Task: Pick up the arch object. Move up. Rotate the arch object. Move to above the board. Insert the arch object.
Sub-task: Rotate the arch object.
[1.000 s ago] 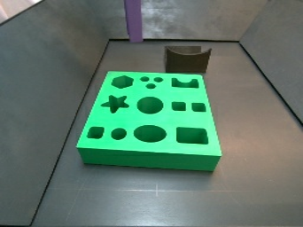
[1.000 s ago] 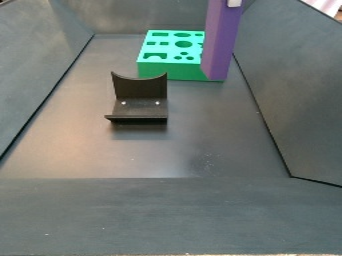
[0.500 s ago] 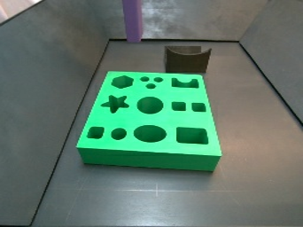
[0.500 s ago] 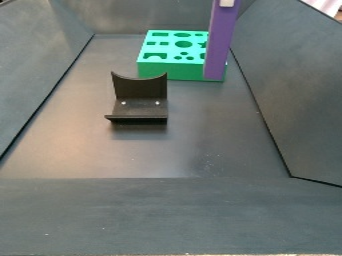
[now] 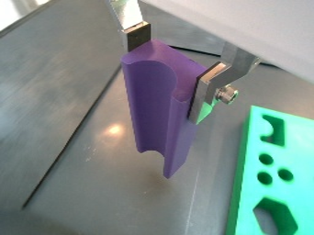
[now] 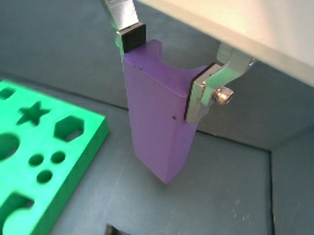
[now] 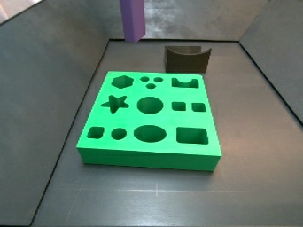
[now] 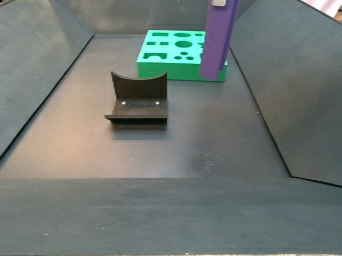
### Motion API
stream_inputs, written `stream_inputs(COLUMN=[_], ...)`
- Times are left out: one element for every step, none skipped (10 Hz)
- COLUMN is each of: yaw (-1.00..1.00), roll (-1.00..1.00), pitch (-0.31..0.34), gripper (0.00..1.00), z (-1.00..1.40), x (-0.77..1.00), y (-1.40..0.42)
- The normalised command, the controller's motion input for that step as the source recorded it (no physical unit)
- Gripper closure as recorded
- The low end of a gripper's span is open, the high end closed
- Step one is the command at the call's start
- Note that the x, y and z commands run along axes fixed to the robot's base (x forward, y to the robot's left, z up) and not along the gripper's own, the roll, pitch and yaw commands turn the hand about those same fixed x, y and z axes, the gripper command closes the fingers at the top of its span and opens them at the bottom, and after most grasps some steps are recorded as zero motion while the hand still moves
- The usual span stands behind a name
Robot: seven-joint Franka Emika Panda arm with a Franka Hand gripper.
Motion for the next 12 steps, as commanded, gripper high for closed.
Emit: stream_inputs(yaw=[-1.00, -1.00, -1.00, -1.00, -1.00, -1.00, -1.00, -1.00, -1.00, -1.00, -1.00, -1.00], roll=[-0.03, -0.03, -0.03, -0.03, -0.04, -0.04, -0.04, -0.05, -0.06, -0.06, -0.07, -0.09], pitch=[0.023, 0.024, 0.026, 0.027, 0.030, 0.032, 0.036, 0.040, 0.046, 0.050, 0.061, 0.071], gripper=[1.00, 1.00, 1.00, 1.00, 1.00, 1.00, 1.00, 1.00, 1.00, 1.00, 1.00, 1.00], z=[0.00, 0.00, 0.00, 0.00, 0.00, 0.00, 0.00, 0.00, 0.01, 0.01, 0.01, 0.01], x=[0.00, 0.00, 0.00, 0.00, 0.00, 0.00, 0.00, 0.00, 0.00, 0.00, 0.01, 0.01], y=[0.00, 0.00, 0.01, 0.01, 0.01, 0.01, 0.01, 0.01, 0.01, 0.01, 0.01, 0.01])
